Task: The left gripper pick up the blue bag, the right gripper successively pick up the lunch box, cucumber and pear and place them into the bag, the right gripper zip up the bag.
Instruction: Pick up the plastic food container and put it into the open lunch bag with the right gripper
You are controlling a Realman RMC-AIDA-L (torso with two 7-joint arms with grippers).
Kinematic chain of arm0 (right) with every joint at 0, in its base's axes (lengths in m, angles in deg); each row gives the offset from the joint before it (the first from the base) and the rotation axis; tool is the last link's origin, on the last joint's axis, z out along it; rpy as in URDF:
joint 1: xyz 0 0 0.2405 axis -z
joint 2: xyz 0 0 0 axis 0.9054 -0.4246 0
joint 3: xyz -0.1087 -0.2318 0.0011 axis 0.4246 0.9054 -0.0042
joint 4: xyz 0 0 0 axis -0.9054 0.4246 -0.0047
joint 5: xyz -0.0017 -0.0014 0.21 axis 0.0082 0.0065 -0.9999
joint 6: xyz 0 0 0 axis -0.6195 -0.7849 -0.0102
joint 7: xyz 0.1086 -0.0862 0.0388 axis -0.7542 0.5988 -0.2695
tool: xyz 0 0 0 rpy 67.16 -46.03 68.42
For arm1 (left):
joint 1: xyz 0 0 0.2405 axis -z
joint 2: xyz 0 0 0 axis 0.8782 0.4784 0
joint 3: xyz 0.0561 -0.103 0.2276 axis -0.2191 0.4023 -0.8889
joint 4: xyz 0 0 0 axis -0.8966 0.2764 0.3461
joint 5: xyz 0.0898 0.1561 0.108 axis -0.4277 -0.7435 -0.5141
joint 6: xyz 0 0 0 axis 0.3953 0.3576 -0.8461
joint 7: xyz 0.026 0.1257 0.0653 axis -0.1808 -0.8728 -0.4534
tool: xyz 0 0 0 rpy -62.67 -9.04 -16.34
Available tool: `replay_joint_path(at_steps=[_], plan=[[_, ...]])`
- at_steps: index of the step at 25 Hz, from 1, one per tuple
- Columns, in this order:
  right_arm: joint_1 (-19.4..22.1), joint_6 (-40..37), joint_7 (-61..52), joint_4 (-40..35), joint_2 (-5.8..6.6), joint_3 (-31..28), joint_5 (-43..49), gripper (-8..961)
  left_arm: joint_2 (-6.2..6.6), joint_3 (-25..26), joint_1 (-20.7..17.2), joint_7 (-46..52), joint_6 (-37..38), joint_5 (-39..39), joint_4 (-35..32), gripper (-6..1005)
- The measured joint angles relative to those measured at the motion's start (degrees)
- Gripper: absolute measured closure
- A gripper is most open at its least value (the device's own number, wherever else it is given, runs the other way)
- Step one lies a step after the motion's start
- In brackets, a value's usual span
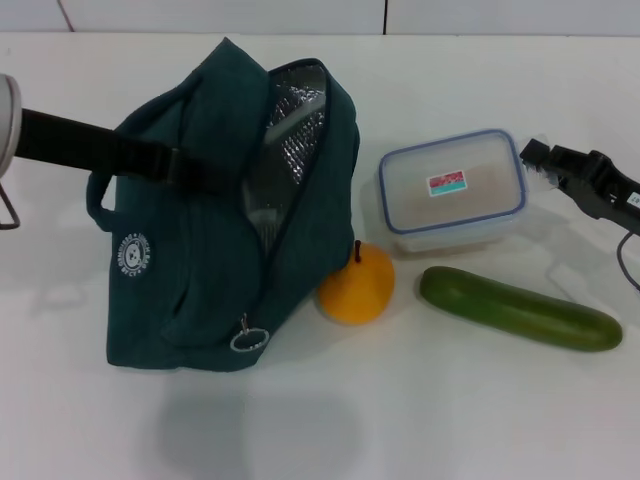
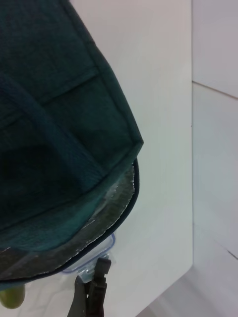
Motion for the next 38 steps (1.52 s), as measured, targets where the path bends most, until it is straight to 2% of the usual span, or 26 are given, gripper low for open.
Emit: replay_joint_path(at_steps=[10, 21, 32, 38], plan=[[1.87, -3.87, -0.76, 0.95, 0.25, -0.2, -6.19, 851, 0.29, 0.98, -0.03, -0.43, 0.1, 1.94, -0.07, 957], [3.2, -9.31, -2.85, 2.39, 0.22, -0.24, -11.83, 846, 0.06, 2.36, -0.04, -0.44, 0.23, 3.15, -0.27, 958], [3.19, -20.06, -6.71, 3.08, 0.27, -0.76, -18.51, 841, 0.14, 2.42, -0.03, -0.25, 0.24, 3.18, -0.27, 958], [2.48, -21.96, -10.67, 2.84, 0.04, -0.81, -19.59, 838, 0.06, 2.32, 0.02, -0.32, 0.18, 3.18, -0.27, 958]])
